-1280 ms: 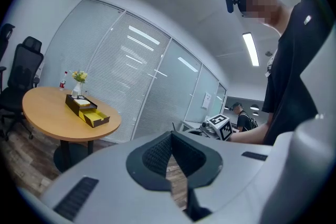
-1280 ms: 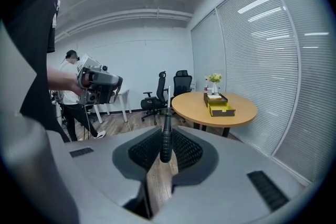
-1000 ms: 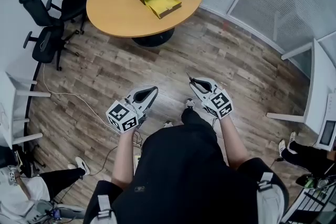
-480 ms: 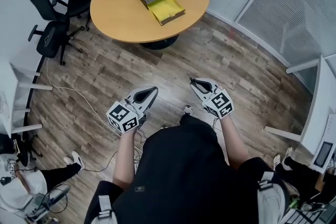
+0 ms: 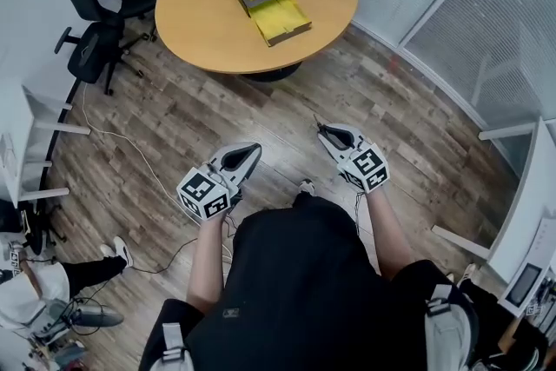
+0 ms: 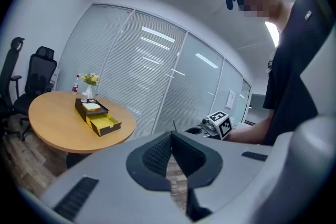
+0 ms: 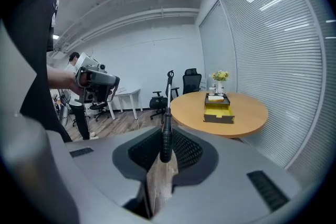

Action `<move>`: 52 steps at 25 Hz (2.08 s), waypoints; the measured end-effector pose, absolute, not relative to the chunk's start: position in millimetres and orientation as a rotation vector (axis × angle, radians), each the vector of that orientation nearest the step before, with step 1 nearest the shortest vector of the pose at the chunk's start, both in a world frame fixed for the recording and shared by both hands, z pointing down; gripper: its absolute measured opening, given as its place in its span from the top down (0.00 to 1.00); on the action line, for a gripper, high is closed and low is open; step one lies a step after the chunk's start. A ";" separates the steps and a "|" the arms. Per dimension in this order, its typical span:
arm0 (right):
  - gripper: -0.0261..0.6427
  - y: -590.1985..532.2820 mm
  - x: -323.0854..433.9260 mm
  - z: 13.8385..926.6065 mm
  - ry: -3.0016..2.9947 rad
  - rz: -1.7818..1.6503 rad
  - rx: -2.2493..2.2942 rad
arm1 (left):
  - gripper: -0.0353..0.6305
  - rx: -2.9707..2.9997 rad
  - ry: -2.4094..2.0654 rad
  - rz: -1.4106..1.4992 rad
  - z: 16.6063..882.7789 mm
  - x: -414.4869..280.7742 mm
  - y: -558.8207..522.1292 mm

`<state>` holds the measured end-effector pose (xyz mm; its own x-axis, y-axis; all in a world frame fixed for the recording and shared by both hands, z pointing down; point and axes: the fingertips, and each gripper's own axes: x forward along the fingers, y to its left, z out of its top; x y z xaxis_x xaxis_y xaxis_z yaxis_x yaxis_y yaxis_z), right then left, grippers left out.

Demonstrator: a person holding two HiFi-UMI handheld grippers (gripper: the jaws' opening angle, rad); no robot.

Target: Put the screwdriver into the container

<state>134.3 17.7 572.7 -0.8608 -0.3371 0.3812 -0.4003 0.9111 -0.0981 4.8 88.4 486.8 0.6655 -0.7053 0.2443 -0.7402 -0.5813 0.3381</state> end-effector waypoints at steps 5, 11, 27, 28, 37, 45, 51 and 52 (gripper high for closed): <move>0.88 3.2 146.1 574.1 -2.727 0.242 0.512 | 0.94 2.467 -1.166 0.128 486.9 17.7 72.3; 0.88 -12.3 158.2 571.0 -2.745 0.238 0.509 | 0.94 2.489 -1.178 0.180 490.7 35.3 62.7; 0.88 -46.0 161.9 570.9 -2.699 0.248 0.579 | 0.94 2.530 -1.077 0.123 492.6 37.1 1.2; 0.88 -50.7 158.4 570.1 -2.694 0.245 0.581 | 0.94 2.532 -1.071 0.119 492.4 33.8 -5.3; 0.88 -94.7 122.7 562.7 -2.670 0.197 0.581 | 0.94 2.540 -1.034 0.097 492.7 1.7 -53.2; 0.88 -130.5 93.8 570.7 -2.626 0.202 0.604 | 0.94 2.549 -0.977 0.106 500.1 -26.5 -106.9; 0.88 -157.4 80.4 576.7 -2.596 0.212 0.663 | 0.94 2.566 -0.898 0.111 506.0 -41.4 -143.3; 0.88 -161.5 78.2 577.7 -2.588 0.217 0.678 | 0.94 2.569 -0.885 0.112 507.1 -44.3 -148.5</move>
<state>78.2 -161.5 577.7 -0.7762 -0.4266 0.4643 -0.4979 0.8665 -0.0362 -44.3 -148.5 507.1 0.7943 -0.5709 0.2080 -0.6047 -0.7097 0.3615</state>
